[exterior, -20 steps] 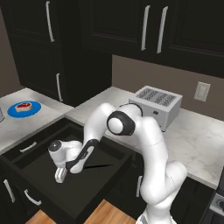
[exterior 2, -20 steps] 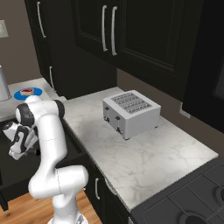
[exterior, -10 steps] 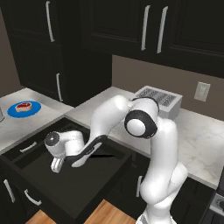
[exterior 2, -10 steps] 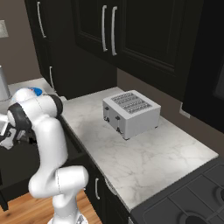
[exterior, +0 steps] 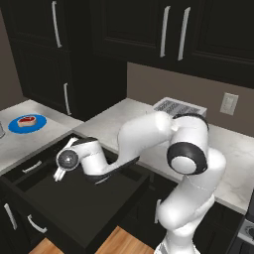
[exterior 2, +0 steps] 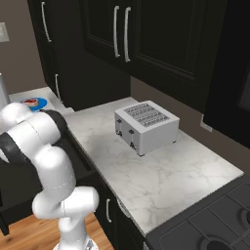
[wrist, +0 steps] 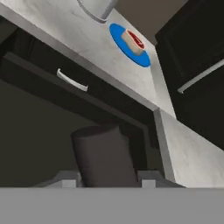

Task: Pick up the knife from the drawer and place it on the cutting board. Then place the meat from the plate to the cutting board.

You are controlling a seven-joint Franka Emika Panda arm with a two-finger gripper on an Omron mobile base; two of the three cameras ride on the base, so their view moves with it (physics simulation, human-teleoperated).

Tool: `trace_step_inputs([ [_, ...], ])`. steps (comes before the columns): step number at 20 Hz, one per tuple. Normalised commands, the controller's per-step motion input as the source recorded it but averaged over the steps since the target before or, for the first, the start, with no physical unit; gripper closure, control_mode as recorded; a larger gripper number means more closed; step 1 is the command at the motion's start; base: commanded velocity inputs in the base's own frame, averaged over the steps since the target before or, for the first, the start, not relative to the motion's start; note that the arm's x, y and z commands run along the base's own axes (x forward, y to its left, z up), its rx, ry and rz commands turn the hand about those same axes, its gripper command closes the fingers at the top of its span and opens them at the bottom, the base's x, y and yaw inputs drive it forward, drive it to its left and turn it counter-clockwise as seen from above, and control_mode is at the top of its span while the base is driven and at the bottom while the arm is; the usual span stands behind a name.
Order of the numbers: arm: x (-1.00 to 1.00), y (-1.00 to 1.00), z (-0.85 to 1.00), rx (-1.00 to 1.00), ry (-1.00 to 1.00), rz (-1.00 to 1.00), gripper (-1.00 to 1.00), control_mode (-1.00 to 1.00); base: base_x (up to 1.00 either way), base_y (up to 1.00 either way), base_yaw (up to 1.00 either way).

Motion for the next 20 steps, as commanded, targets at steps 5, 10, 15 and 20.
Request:
trace_step_inputs([
  [5,-0.27,-0.25,0.94,0.27,-0.56,0.13,1.00,-1.00,0.00,0.00,0.00],
  [10,-0.14,-0.46,0.37,0.24,-0.35,0.14,1.00,-1.00,0.00,0.00,0.00],
  [15,0.00,-0.03,0.00,0.04,0.00,0.01,1.00,-1.00,0.00,0.00,0.00],
  [20,0.01,-0.13,0.33,0.18,0.27,0.00,1.00,-1.00,0.00,0.00,0.00],
])
